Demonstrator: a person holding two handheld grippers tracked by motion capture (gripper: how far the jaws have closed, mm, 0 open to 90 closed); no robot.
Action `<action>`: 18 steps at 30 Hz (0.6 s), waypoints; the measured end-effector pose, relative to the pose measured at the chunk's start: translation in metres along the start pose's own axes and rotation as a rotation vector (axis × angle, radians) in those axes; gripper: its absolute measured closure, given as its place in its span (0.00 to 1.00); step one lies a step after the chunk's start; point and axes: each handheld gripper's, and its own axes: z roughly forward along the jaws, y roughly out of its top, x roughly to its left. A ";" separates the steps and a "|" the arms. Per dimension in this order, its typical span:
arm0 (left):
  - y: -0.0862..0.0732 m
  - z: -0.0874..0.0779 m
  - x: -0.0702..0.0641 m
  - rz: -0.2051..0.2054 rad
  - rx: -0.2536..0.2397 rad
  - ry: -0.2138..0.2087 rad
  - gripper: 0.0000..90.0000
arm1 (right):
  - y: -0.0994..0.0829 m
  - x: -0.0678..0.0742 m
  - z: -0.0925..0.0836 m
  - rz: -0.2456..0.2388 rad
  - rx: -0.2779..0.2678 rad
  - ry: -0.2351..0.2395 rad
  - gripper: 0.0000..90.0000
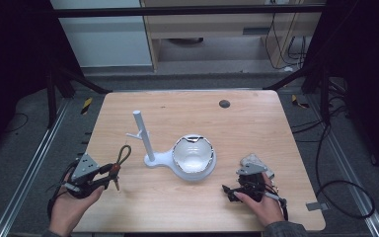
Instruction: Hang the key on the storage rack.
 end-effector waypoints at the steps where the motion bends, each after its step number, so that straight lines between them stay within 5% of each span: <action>1: 0.000 -0.001 -0.002 -0.003 -0.010 -0.004 0.74 | 0.000 0.000 0.000 0.000 0.000 0.000 0.04; 18: 0.017 -0.013 -0.029 0.049 -0.110 -0.081 0.74 | 0.000 0.000 0.000 0.000 0.000 0.000 0.04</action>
